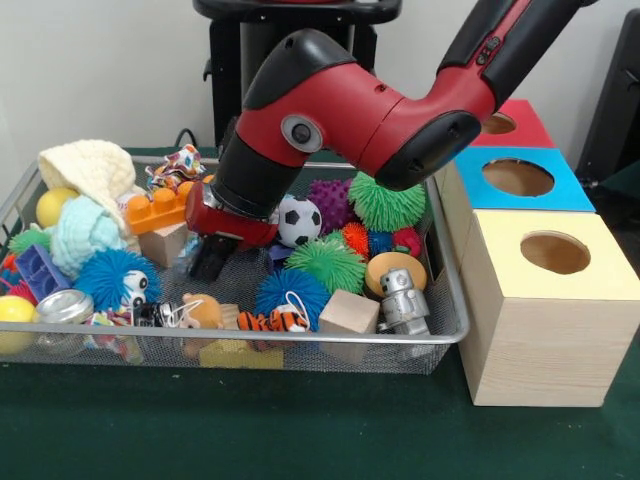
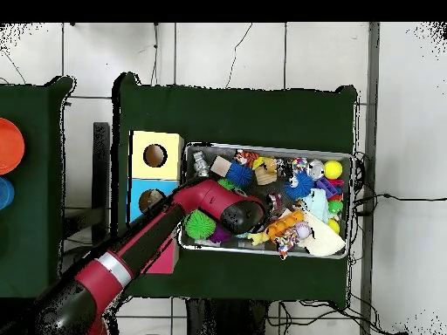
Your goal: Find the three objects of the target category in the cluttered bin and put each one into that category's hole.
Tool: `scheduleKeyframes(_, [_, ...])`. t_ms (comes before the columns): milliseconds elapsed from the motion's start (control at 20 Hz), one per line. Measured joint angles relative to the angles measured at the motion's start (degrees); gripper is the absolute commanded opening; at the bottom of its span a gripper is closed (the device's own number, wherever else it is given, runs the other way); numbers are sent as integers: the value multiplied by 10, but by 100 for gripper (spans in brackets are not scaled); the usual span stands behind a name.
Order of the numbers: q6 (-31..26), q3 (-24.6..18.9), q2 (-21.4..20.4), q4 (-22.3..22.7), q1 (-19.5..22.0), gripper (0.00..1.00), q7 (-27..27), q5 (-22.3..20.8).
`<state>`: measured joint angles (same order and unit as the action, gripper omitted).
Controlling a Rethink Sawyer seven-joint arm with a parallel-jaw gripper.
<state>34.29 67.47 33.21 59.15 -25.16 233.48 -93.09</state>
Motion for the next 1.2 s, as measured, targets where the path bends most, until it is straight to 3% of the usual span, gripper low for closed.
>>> scheduleKeyframes(150, [0,-1,-2,1,1,100,0,-1])
scheduleKeyframes(250, [25,-13,-28,8,8,100,1,3])
scheduleKeyframes(500, [163,-46,-106,28,40,100,19,5])
scheduleKeyframes(750, [323,-51,-153,35,64,100,83,3])
scheduleKeyframes(900, [356,-51,-161,35,67,100,116,3])
scheduleKeyframes(1200, [358,-50,-163,35,67,100,159,3])
